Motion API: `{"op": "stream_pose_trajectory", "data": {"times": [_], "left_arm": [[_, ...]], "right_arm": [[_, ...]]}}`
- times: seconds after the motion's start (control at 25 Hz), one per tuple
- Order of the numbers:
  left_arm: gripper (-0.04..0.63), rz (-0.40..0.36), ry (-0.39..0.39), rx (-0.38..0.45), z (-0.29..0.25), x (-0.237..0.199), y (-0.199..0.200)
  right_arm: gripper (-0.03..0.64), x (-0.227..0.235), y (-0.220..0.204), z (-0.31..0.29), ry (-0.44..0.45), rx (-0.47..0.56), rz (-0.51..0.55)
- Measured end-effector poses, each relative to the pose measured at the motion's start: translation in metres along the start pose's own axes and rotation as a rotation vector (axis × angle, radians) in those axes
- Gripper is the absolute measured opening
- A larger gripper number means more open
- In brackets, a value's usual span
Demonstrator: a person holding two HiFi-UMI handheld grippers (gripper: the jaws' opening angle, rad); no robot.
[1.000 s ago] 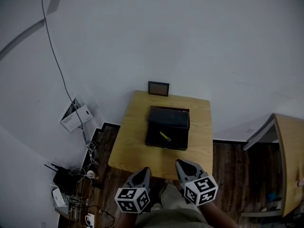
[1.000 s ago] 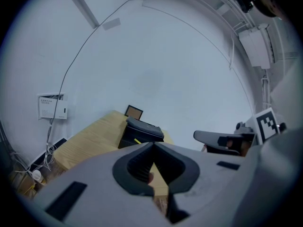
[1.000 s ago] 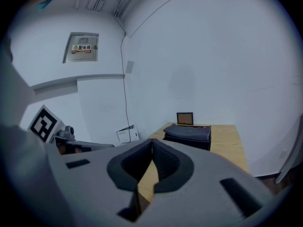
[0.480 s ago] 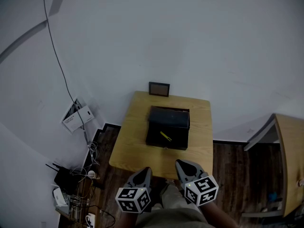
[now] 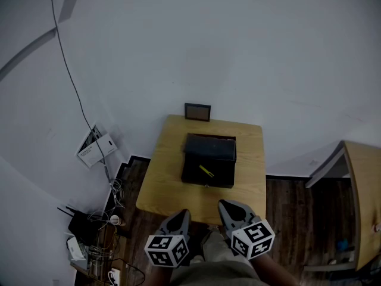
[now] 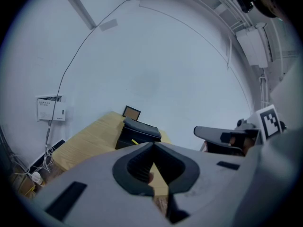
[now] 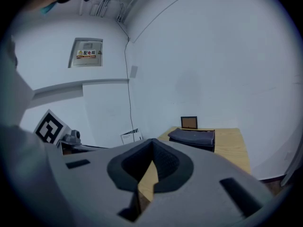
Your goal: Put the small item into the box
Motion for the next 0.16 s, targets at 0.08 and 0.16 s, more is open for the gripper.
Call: {"op": "stream_pose_trajectory", "data": {"times": [0.08, 0.16], "left_arm": [[0.002, -0.001, 0.000, 0.000, -0.0012, 0.0009, -0.0004], [0.002, -0.002, 0.000, -0.001, -0.0023, 0.0017, -0.0008]], "right_arm": [[0.000, 0.0016, 0.0012, 0.0006, -0.001, 0.006, -0.001], [0.000, 0.0029, 0.0024, 0.0012, -0.001, 0.012, -0.003]]}}
Point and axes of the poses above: the fingertips, and each gripper's own axes: z backward along the fingers, x to its right, y out of its top, the point moved 8 cm from there along z, backward along the fingers, and after that the axes turned 12 degrees about z, right-handed, at the moved point
